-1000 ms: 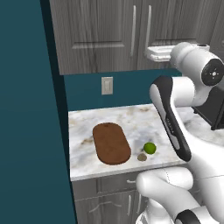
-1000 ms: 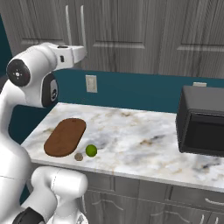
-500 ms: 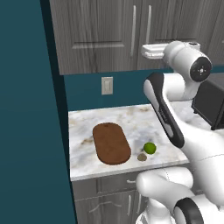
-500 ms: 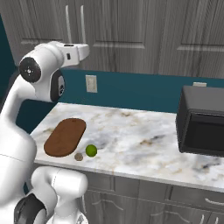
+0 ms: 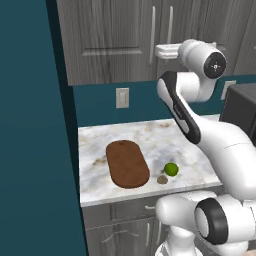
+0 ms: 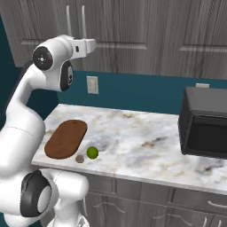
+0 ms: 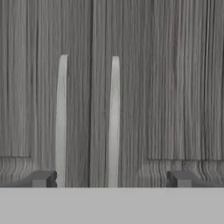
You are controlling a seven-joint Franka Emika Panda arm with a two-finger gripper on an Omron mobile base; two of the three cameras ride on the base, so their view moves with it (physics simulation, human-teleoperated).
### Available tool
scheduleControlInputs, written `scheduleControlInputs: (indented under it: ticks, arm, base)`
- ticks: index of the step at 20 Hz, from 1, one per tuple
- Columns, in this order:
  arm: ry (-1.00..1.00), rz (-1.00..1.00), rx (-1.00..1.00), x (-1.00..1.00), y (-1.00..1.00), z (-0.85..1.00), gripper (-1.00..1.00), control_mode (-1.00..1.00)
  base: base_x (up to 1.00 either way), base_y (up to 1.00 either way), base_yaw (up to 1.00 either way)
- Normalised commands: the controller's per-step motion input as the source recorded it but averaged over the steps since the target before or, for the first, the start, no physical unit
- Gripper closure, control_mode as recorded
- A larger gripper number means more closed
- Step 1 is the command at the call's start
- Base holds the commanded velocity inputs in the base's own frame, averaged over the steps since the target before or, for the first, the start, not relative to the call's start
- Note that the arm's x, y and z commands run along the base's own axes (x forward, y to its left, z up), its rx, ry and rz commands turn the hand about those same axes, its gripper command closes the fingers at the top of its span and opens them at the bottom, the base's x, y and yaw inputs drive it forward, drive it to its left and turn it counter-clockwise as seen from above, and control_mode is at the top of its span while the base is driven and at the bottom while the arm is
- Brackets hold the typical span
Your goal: Open the cabinet. Place the bowl and condiment on the counter. Then place the lime and garlic on the cutting board.
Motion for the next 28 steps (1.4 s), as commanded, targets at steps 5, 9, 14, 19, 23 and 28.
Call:
scheduleControlInputs:
  ticks: [5,9,14,19,23,28]
  arm:
    - [0.0,0.0,0.0,0.38,0.0,0.13,-1.0,-1.0]
    - [0.0,0.0,0.0,0.34,0.0,0.04,-1.0,-1.0]
    - [0.0,0.0,0.0,0.19,-0.04,0.03,-1.0,-1.0]
    - [0.0,0.0,0.0,0.12,-0.03,0.0,-1.0,-1.0]
    - [0.0,0.0,0.0,0.12,0.0,0.0,-1.0,-1.0]
    - [0.0,0.0,0.0,0.09,-0.05,0.0,-1.0,-1.0]
  base:
    - [0.0,0.0,0.0]
    - [0.0,0.0,0.0]
    - [0.0,0.0,0.0]
    - [0.0,0.0,0.0]
    - [0.0,0.0,0.0]
    - [0.0,0.0,0.0]
